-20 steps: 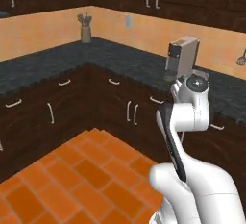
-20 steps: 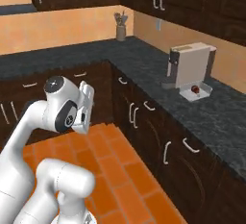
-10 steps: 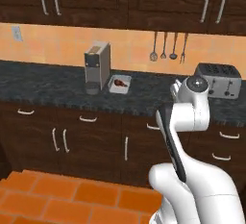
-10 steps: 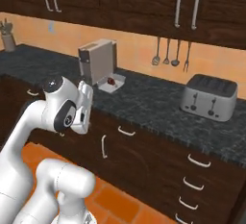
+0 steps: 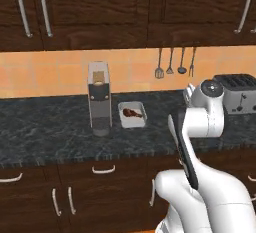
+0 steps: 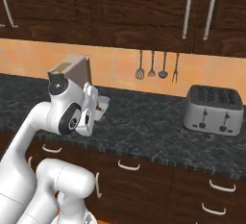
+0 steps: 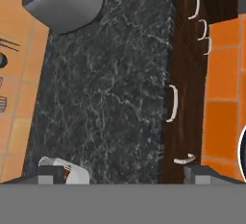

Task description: Take the meat container that has the chicken drumstick and place it on the second highest rack of the freezer. Then take the vegetable container that has the potato and lemon wedge and place it on the highest rack of the freezer.

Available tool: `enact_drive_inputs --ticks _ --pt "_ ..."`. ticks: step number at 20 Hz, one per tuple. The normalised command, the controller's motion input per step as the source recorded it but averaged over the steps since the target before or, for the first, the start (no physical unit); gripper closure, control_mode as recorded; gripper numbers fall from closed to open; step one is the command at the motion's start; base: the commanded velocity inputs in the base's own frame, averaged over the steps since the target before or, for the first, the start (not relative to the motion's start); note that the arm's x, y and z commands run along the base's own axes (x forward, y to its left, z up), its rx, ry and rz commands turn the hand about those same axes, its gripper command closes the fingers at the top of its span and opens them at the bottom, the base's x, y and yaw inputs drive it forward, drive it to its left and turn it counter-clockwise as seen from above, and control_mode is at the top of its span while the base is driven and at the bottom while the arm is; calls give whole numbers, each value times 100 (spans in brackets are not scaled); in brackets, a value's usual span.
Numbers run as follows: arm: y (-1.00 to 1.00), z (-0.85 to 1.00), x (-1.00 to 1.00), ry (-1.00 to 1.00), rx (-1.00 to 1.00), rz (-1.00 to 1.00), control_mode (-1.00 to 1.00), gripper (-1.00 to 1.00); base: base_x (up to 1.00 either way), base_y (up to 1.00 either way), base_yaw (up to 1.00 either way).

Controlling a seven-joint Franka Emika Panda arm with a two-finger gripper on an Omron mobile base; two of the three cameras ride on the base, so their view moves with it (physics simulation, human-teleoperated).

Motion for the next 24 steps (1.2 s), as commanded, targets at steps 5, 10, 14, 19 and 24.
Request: enact_drive_inputs --ticks 5,10,14,19,24 --pt "0 0 0 0 0 0 100 -100 88 78 -37" --pt "-5 -26 14 9 -1 0 -100 -100 26 24 -7" --pt "-44 -100 21 52 0 28 -100 -100 0 0 0" --pt "33 -90 49 25 7 40 -100 -100 0 0 0" --pt "93 -38 99 23 6 17 -100 -100 0 0 0"
